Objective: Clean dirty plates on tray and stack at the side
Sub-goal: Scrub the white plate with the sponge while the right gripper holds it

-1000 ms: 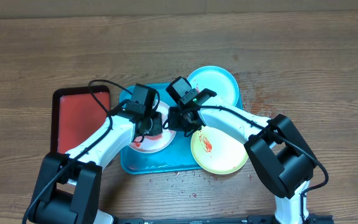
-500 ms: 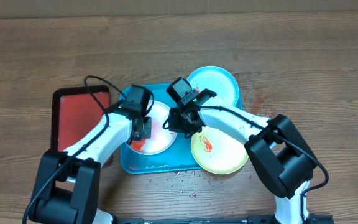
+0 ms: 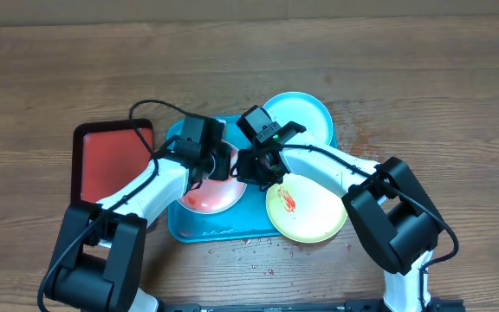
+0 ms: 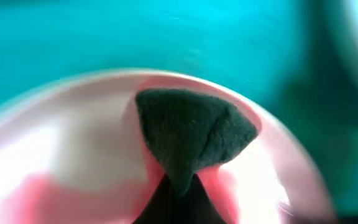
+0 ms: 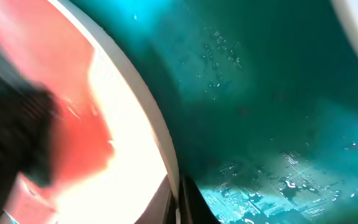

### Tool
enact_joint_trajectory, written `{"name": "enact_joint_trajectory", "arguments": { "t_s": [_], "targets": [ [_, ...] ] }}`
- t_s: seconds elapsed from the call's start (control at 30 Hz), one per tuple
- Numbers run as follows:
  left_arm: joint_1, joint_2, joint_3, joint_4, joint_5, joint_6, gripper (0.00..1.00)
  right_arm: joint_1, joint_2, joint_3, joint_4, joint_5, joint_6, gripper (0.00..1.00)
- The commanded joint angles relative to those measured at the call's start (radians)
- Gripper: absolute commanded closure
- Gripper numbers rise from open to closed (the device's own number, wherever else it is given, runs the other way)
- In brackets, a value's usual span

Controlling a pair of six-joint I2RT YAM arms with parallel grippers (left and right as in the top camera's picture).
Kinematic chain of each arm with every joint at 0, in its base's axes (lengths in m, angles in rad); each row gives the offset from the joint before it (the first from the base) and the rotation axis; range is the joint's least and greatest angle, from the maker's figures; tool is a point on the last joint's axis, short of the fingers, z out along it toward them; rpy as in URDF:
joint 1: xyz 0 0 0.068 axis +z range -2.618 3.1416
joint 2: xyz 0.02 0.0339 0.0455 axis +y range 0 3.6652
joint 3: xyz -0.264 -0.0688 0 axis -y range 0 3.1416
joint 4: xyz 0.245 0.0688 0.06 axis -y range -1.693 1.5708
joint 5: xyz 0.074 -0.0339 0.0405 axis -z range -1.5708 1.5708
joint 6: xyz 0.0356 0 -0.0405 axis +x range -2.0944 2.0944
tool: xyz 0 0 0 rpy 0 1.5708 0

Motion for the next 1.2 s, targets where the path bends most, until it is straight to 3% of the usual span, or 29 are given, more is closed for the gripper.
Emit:
{"name": "enact_joint_trajectory", "arguments": {
  "t_s": [0.0, 0.13, 0.27, 0.33, 0.5, 0.57, 0.7, 0.83, 1.0, 1.07, 1.17],
  "targets": [
    [0.002, 0.03, 0.002, -0.028, -0.379, -0.116, 0.96, 0.014, 0.024, -0.018, -0.003, -0.038, -0.004, 0.96],
    [0.002, 0.073, 0.002, -0.184, -0.461, -0.167, 0.95, 0.014, 0.024, -0.018, -0.002, -0.037, -0.004, 0.96],
    [0.001, 0.116, 0.002, -0.349, -0.33, -0.166, 0.96, 0.014, 0.024, -0.018, 0.001, -0.03, -0.004, 0.96],
    [0.002, 0.119, 0.002, -0.384, -0.166, -0.085, 0.96, 0.014, 0.024, -0.018, 0.001, -0.03, -0.004, 0.96],
    [0.001, 0.117, 0.025, -0.397, 0.507, 0.343, 0.96, 0.014, 0.024, -0.018, 0.001, -0.03, -0.004, 0.96],
    [0.002, 0.117, 0.047, -0.388, 0.628, 0.395, 0.96, 0.014, 0.024, -0.018, 0.001, -0.03, -0.004, 0.96],
    [0.002, 0.117, 0.076, -0.266, 0.498, 0.281, 0.96, 0.014, 0.024, -0.018, 0.001, -0.03, -0.004, 0.96],
    [0.002, 0.117, 0.076, -0.132, 0.13, 0.058, 0.96, 0.014, 0.024, -0.018, 0.0, -0.03, -0.004, 0.96],
    [0.004, 0.117, 0.076, -0.214, -0.387, -0.283, 0.96, 0.014, 0.024, -0.018, 0.0, -0.03, -0.004, 0.96],
    [0.006, 0.117, 0.076, -0.262, -0.47, -0.333, 0.96, 0.014, 0.024, -0.018, 0.001, -0.03, -0.004, 0.96],
    [0.009, 0.117, 0.076, -0.332, -0.482, -0.337, 0.96, 0.014, 0.024, -0.018, 0.004, -0.03, -0.004, 0.96]
  ]
}}
